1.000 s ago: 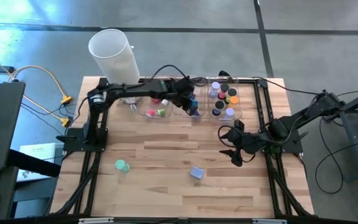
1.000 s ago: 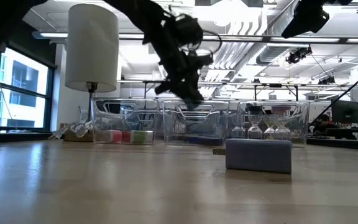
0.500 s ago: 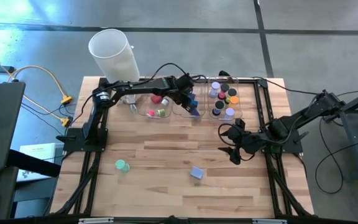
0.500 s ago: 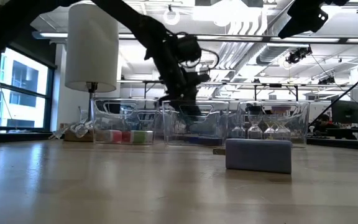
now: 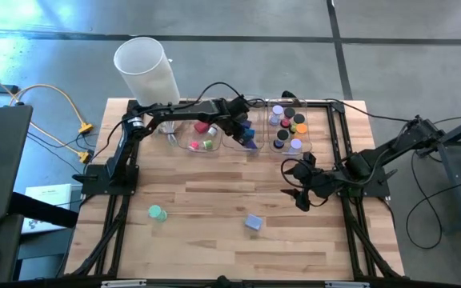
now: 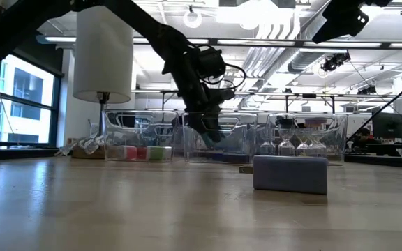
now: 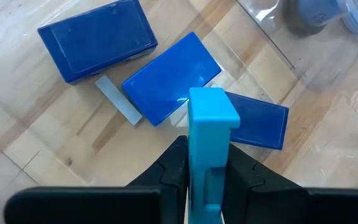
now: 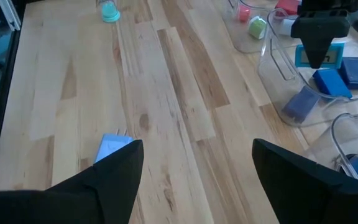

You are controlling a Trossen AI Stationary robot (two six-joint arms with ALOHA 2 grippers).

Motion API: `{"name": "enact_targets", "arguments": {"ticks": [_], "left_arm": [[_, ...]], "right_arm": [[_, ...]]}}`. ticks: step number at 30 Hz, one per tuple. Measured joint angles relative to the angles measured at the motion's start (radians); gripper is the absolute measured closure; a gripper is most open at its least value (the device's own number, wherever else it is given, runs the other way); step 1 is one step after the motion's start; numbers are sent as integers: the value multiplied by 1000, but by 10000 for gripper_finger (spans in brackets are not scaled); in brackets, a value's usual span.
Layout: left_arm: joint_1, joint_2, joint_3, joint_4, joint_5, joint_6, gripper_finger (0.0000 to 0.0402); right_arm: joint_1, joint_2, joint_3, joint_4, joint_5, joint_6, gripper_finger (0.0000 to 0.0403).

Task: Pick & Place Office items
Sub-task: Put the light blue digital clock into the middle transparent bin

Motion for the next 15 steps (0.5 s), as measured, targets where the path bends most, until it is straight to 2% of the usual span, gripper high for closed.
{"name": "enact_targets", "arguments": {"ticks": [15], "left_arm": [[0, -1, 0, 16, 7, 28, 348]], "right_arm": [[0, 0, 0, 0, -1, -2, 114]]}}
